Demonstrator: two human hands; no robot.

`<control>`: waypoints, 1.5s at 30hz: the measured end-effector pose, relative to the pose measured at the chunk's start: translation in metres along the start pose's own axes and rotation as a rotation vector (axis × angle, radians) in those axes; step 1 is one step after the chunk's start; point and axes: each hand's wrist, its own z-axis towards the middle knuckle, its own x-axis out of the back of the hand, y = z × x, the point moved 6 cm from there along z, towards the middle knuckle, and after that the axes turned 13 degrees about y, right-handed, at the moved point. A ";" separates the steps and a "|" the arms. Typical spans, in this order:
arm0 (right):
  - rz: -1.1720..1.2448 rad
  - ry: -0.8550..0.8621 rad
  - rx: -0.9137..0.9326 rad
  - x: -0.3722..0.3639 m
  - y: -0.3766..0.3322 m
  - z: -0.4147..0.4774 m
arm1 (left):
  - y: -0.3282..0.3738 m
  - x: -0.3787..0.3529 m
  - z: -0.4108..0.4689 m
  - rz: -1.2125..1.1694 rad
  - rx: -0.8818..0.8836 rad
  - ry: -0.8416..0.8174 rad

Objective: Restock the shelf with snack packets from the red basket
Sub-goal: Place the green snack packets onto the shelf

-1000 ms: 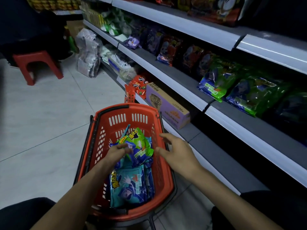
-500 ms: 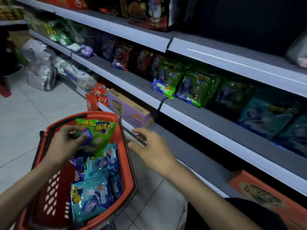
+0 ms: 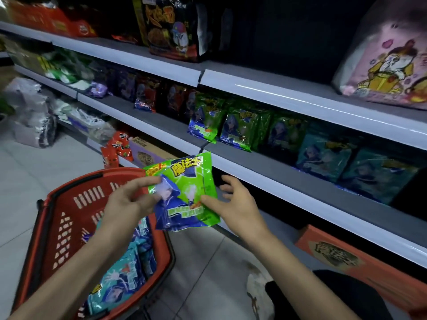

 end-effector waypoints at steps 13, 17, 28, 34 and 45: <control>0.479 -0.131 -0.230 0.003 0.015 -0.004 | 0.019 -0.022 -0.014 -0.384 0.075 -0.052; 0.608 -0.203 -0.306 -0.002 0.009 -0.007 | 0.025 -0.009 -0.015 -0.426 0.127 -0.031; 0.743 -0.230 -0.424 0.002 0.014 0.000 | -0.117 0.008 -0.060 1.313 0.136 -0.651; 0.737 -0.231 -0.446 0.001 0.018 0.001 | -0.125 0.004 -0.058 1.326 0.035 -0.491; 0.710 -0.216 -0.443 0.017 0.028 -0.003 | -0.140 -0.014 -0.102 1.251 0.024 -0.605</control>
